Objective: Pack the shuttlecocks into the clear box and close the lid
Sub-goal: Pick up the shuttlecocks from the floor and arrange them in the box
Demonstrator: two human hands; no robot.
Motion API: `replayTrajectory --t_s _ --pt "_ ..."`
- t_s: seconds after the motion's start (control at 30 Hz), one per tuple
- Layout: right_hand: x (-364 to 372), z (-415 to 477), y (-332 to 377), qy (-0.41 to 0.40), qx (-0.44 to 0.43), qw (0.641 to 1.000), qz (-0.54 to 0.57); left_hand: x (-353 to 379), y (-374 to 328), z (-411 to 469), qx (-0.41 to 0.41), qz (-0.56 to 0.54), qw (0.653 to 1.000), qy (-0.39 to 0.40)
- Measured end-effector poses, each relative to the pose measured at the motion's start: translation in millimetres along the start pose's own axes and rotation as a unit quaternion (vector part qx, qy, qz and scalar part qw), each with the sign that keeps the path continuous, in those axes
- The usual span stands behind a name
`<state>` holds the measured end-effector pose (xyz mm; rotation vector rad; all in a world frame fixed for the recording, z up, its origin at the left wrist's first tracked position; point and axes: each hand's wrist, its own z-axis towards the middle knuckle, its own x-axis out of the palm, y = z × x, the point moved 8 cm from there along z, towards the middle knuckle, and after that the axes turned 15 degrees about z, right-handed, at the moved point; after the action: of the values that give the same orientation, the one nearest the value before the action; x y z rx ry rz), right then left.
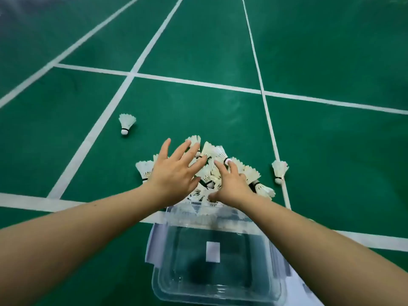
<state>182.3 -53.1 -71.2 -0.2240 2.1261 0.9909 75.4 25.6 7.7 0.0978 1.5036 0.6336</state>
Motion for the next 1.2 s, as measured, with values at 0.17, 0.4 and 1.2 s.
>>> replayTrajectory --t_s 0.17,0.4,1.2 --pt "16.1 35.0 -16.9 0.054 0.058 0.996 -0.026 39.3 -4.5 13.5 -0.057 -0.071 0.994 0.054" --pt "58.3 61.1 -34.0 0.190 0.059 0.965 -0.171 76.5 -24.9 15.3 -0.048 -0.117 0.984 0.129" --pt "-17.9 34.1 11.8 0.017 -0.143 0.981 -0.128 45.7 -46.6 5.4 0.000 -0.065 0.997 0.034"
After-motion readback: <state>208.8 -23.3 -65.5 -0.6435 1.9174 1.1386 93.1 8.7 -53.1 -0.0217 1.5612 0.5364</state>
